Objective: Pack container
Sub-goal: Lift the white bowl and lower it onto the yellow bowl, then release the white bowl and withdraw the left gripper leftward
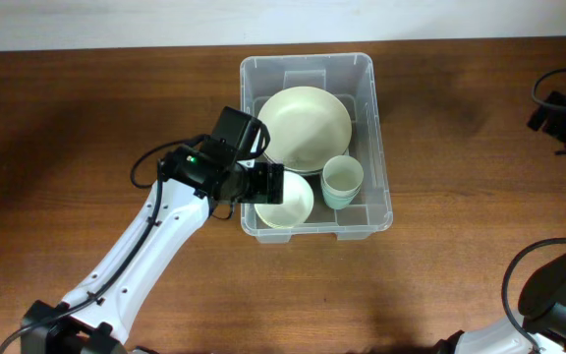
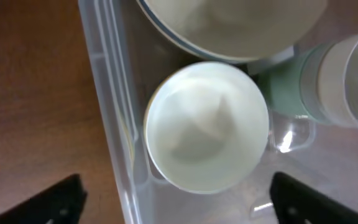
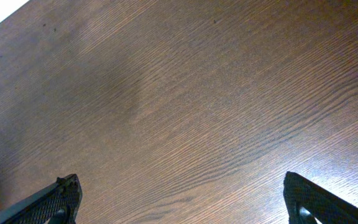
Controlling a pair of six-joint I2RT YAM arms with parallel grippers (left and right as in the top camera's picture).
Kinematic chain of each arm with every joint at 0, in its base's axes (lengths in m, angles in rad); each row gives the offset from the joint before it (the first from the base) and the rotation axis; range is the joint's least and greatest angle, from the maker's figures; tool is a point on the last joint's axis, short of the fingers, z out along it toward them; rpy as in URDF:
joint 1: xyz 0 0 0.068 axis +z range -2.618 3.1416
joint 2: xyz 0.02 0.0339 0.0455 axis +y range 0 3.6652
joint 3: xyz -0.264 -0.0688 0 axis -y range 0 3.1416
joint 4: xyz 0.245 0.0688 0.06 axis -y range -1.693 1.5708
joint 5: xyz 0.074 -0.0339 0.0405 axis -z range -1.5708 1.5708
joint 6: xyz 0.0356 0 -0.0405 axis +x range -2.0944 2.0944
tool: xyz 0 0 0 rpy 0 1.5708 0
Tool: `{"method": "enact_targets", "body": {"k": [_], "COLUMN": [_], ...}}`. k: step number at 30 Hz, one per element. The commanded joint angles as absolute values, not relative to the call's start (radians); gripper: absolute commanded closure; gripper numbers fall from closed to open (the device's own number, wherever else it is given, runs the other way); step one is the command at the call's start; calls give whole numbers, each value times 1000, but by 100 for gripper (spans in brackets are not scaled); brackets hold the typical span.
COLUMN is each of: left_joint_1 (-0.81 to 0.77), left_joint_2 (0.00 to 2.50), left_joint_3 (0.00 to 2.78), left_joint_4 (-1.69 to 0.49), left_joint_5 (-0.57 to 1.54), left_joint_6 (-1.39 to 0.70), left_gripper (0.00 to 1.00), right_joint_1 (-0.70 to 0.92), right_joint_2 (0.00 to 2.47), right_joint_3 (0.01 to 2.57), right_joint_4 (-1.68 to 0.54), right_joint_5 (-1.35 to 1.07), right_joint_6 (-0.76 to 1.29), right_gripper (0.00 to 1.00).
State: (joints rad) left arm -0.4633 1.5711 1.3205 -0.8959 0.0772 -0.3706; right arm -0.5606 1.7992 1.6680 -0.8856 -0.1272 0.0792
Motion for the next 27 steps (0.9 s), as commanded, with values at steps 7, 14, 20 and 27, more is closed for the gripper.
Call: {"method": "enact_targets", "body": {"k": [7, 14, 20, 27], "left_joint_1": [-238, -52, 16, 16], "left_joint_2": [1574, 1575, 1575, 1575], "left_joint_3": [1444, 1443, 1443, 1443], "left_joint_4": [-877, -868, -868, -868], "left_joint_5": [-8, -210, -209, -207], "left_joint_6": [-374, -374, -374, -374], "left_gripper": [1, 1, 1, 1], "right_joint_1": [-562, -562, -562, -562], "right_joint_2": [1776, 1776, 1776, 1776], "right_joint_3": [1683, 1683, 1683, 1683], "right_joint_4": [-884, -884, -884, -884], "right_joint_5": [-119, -119, -119, -119], "right_joint_6": [83, 83, 83, 83], "right_gripper": [1, 1, 1, 1]}}
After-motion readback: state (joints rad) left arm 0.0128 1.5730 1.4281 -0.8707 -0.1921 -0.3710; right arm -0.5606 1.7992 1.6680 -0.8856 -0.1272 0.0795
